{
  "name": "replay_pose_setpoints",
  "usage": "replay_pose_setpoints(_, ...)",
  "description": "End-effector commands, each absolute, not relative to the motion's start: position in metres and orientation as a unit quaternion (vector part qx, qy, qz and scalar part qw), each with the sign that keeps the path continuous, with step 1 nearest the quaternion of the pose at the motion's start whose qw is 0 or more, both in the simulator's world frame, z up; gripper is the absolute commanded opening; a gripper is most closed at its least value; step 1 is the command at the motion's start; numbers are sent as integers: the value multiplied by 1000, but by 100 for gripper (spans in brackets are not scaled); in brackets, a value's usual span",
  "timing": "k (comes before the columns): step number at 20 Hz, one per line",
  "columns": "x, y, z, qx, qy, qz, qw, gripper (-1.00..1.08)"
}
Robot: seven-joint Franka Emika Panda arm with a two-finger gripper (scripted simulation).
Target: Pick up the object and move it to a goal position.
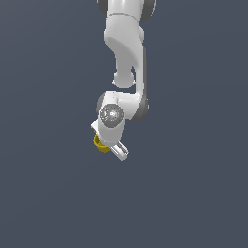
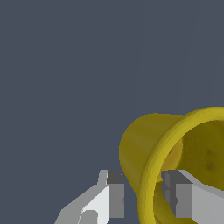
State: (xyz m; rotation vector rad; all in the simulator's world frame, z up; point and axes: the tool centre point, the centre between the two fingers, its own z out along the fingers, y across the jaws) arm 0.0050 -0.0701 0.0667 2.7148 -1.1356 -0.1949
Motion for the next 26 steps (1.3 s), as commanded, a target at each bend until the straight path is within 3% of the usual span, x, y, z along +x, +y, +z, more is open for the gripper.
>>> replay_pose_setpoints(1,5,-70,66,916,-383,-65,96,-100)
replay_pose_setpoints(15,3,-64,71,916,-383,-65,96,-100)
replay_pose_setpoints(26,-18,-1,122,916,-383,-65,96,-100)
